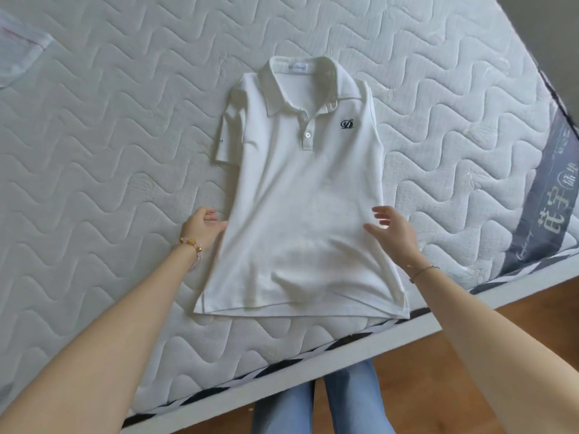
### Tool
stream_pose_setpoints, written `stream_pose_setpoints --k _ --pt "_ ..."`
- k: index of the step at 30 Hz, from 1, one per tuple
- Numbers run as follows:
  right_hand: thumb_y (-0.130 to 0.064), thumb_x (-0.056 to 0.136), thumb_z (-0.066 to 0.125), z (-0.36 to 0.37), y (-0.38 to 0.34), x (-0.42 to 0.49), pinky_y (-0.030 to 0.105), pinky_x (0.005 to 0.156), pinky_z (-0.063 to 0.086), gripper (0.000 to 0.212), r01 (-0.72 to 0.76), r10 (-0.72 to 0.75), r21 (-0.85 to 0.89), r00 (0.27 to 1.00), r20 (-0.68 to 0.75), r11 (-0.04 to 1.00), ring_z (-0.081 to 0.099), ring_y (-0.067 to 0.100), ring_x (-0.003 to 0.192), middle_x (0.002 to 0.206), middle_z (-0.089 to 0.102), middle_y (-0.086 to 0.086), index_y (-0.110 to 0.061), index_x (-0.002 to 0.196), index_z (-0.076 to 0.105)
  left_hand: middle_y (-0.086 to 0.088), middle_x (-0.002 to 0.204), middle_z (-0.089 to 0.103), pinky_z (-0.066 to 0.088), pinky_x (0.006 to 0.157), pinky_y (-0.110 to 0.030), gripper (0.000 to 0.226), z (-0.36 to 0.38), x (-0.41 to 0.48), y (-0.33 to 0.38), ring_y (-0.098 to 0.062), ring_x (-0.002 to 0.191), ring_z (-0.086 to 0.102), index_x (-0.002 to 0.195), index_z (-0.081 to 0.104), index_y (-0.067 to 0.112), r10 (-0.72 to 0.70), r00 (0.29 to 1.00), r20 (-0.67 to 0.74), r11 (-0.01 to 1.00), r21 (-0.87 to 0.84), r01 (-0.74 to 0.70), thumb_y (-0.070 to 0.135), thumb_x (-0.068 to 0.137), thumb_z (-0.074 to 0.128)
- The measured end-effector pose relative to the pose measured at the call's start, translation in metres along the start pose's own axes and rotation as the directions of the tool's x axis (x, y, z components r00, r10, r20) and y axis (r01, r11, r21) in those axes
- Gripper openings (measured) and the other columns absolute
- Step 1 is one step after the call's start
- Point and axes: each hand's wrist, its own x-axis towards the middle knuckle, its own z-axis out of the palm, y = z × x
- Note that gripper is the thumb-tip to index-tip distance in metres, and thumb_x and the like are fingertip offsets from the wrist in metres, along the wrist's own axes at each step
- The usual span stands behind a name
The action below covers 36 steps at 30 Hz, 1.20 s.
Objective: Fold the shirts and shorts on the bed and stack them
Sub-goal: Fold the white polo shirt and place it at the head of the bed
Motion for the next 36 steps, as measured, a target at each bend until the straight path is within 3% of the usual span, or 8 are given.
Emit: stream_pose_setpoints --k 7,13,19,22,25,29,32,36 --pt "-0.023 0.084 0.068 -0.014 -0.057 0.118 0.035 0.099 0.041 0.057 0.045 -0.044 0.022 0.998 -0.039 0.999 0.050 0.022 0.120 0.133 0.052 0.007 -0.012 0.135 0.045 -0.019 0.133 0.051 0.040 0.103 -0.037 0.053 0.006 0.079 0.072 -0.030 0.119 0.051 0.129 0.046 0.000 0.090 0.996 -0.007 0.996 -0.016 -0.090 0.015 0.084 0.067" --pt "-0.027 0.086 0.064 -0.029 -0.096 0.204 0.024 0.095 0.033 0.051 0.121 -0.121 -0.010 0.986 -0.112 0.993 0.046 0.020 0.123 0.134 0.050 0.006 -0.013 0.133 0.047 -0.019 0.130 0.052 0.039 0.098 -0.034 0.053 0.004 0.147 0.118 -0.030 0.117 0.051 0.127 0.048 0.000 0.146 0.973 -0.181 0.987 0.092 -0.132 0.024 0.084 0.067" --pt "-0.032 0.088 0.062 -0.034 -0.135 0.279 0.026 0.091 0.037 0.044 0.178 -0.181 -0.084 0.983 -0.028 0.980 0.053 0.020 0.115 0.125 0.058 0.004 -0.011 0.126 0.055 -0.019 0.139 0.043 0.035 0.105 -0.035 0.059 0.003 0.213 0.159 -0.030 0.127 0.044 0.136 0.040 0.000 0.128 0.989 -0.074 0.982 0.150 -0.116 0.028 0.088 0.061" --pt "-0.029 0.088 0.059 -0.029 -0.140 0.299 0.029 0.072 0.038 0.026 0.144 -0.137 -0.076 0.986 0.091 0.987 0.054 0.018 0.086 0.090 0.059 0.003 -0.006 0.099 0.065 -0.020 0.128 0.054 0.039 0.098 -0.033 0.046 0.007 0.233 0.167 -0.031 0.118 0.052 0.126 0.049 -0.002 0.096 0.991 -0.090 0.991 0.098 -0.087 0.023 0.090 0.059" --pt "-0.030 0.087 0.059 -0.027 -0.140 0.311 0.030 0.062 0.034 0.028 0.120 -0.106 -0.085 0.982 0.154 0.989 0.046 0.019 0.071 0.073 0.049 0.002 -0.003 0.080 0.061 -0.018 0.121 0.059 0.040 0.093 -0.029 0.037 0.009 0.243 0.169 -0.029 0.112 0.055 0.120 0.055 -0.001 0.062 0.993 -0.097 0.998 0.025 -0.060 0.021 0.090 0.059" --pt "-0.030 0.085 0.062 -0.027 -0.140 0.317 0.029 0.056 0.030 0.037 0.117 -0.094 -0.111 0.976 0.196 0.987 0.042 0.016 0.065 0.071 0.047 0.005 0.007 0.088 0.061 -0.014 0.100 0.063 0.041 0.074 -0.024 0.030 0.013 0.250 0.167 -0.021 0.093 0.056 0.113 0.059 0.000 0.080 0.996 -0.037 0.997 0.022 -0.079 0.020 0.090 0.059" --pt "-0.028 0.086 0.061 -0.026 -0.143 0.316 0.026 0.052 0.032 0.021 0.159 -0.145 -0.074 0.975 0.171 0.985 0.044 0.014 0.059 0.066 0.050 -0.002 -0.007 0.085 0.062 0.002 0.068 0.048 0.029 0.054 -0.024 0.016 0.012 0.252 0.168 -0.017 0.081 0.046 0.099 0.061 0.003 0.157 0.987 -0.019 0.984 0.094 -0.155 0.016 0.092 0.054" --pt "-0.031 0.088 0.059 -0.022 -0.152 0.320 0.029 0.056 0.037 0.012 0.234 -0.226 -0.079 0.969 0.101 0.969 0.048 0.012 0.060 0.070 0.053 -0.005 -0.020 0.090 0.060 0.003 0.070 0.045 0.026 0.060 -0.023 0.013 -0.007 0.255 0.163 -0.016 0.081 0.045 0.082 0.048 0.015 0.194 0.971 -0.141 0.981 0.057 -0.187 0.016 0.095 0.047"
